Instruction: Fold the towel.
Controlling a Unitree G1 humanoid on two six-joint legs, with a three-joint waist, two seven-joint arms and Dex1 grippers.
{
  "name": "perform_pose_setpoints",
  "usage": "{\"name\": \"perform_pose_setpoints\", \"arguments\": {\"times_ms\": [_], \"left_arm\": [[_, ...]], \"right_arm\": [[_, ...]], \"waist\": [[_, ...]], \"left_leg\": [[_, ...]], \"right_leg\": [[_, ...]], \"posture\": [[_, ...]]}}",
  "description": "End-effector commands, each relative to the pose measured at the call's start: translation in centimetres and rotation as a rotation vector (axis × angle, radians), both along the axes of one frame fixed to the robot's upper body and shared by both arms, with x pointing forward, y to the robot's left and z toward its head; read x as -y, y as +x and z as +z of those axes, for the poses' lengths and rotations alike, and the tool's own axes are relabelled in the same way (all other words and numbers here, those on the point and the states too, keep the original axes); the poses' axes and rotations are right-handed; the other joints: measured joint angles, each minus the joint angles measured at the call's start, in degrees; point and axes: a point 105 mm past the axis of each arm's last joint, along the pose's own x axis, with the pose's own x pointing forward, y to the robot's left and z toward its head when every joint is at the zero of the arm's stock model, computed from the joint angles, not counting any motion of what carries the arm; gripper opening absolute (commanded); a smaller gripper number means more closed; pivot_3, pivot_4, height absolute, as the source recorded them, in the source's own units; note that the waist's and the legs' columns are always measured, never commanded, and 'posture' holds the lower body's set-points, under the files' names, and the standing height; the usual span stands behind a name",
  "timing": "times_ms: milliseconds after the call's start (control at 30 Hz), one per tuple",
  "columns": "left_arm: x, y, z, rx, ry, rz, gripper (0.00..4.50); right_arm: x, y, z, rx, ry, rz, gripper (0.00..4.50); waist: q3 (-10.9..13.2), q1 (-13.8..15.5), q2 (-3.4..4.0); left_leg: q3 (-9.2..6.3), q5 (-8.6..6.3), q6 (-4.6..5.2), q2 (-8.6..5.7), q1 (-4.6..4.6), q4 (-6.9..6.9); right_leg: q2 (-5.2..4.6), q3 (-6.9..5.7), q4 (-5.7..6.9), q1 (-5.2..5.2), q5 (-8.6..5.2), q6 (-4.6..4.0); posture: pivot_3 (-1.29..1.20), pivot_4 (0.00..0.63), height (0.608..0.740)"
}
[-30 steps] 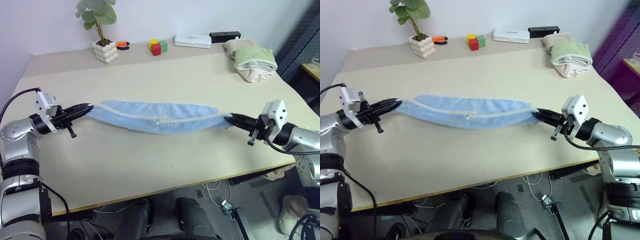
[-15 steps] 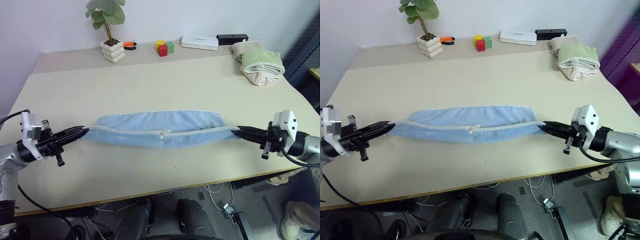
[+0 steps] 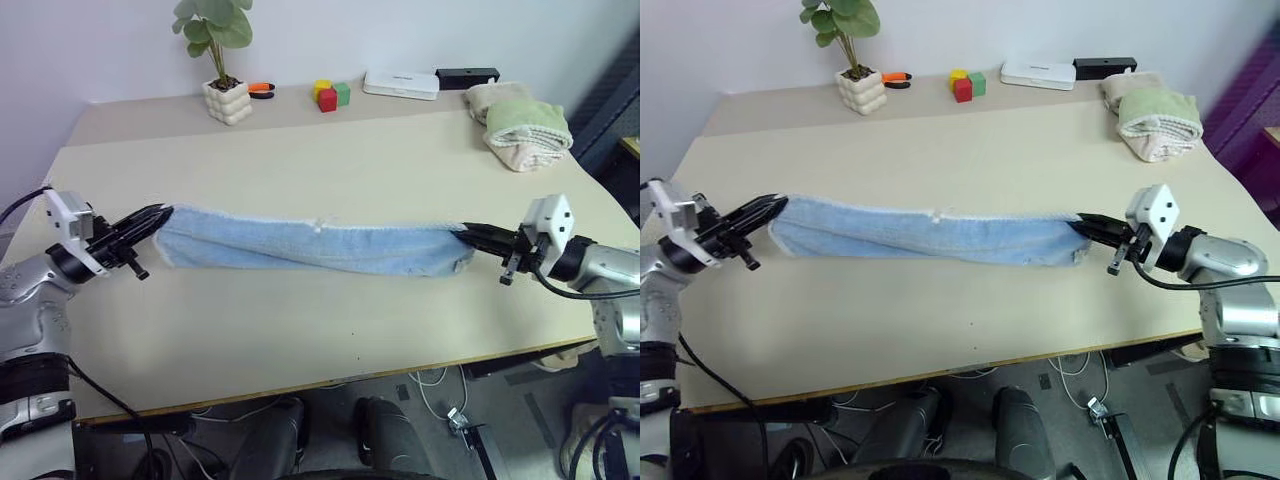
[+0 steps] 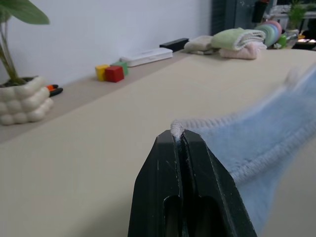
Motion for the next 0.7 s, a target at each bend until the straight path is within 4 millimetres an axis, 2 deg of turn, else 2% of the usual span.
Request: {"name": "perform_pose_setpoints", "arguments": {"times_ms": [33,200,333,433,700], "left_arm": [[-0.4,0.8,-0.1,0.04,0.044,0.063,0.0],[-0.6,1.8,-1.4,-0.008,0.014,0.086,0.0],[-0.9,2.0,-2.0,-0.052,-0.01,0.095,0.0],[-0.8,2.0,-2.9,-0.069,0.035,0.083,0.0],[-0.6,3.0,-3.7,-0.104,0.017,0.119,0.0]], "right_arm": [[-0.3,1.0,0.7,0.074,-0.025,-0.013,0.08],[-0.4,3.0,0.0,0.087,-0.048,-0.064,0.08],[-0.8,3.6,-0.6,0.062,-0.049,-0.057,0.08],[-0.8,4.5,-1.1,0.054,-0.067,-0.082,0.08],[-0.8,6.4,-1.6,0.039,-0.06,-0.146,0.08]], "waist": [[0.0,-0.1,0.0],[0.0,0.1,0.0],[0.0,0.2,0.0],[0.0,0.1,0.0],[0.0,-0.1,0.01]], "left_leg": [[0.0,0.0,-0.01,0.0,0.01,0.01],[0.0,0.0,-0.02,0.0,0.01,0.06],[-0.02,0.02,0.01,0.0,0.01,0.03],[-0.01,0.04,0.04,0.0,0.01,0.03],[-0.01,0.04,0.03,0.0,0.01,0.03]], "right_leg": [[0.01,0.0,0.01,0.0,0.0,0.0],[0.01,-0.01,0.03,0.03,0.02,-0.01],[0.02,-0.03,0.03,0.01,0.02,-0.01],[0.03,-0.03,0.04,0.01,0.02,-0.01],[0.04,-0.02,0.06,0.0,0.03,-0.02]], "posture": [[0.0,0.15,0.74],[0.0,0.15,0.74],[0.0,0.15,0.74],[0.0,0.15,0.74],[0.0,0.15,0.74]]}}
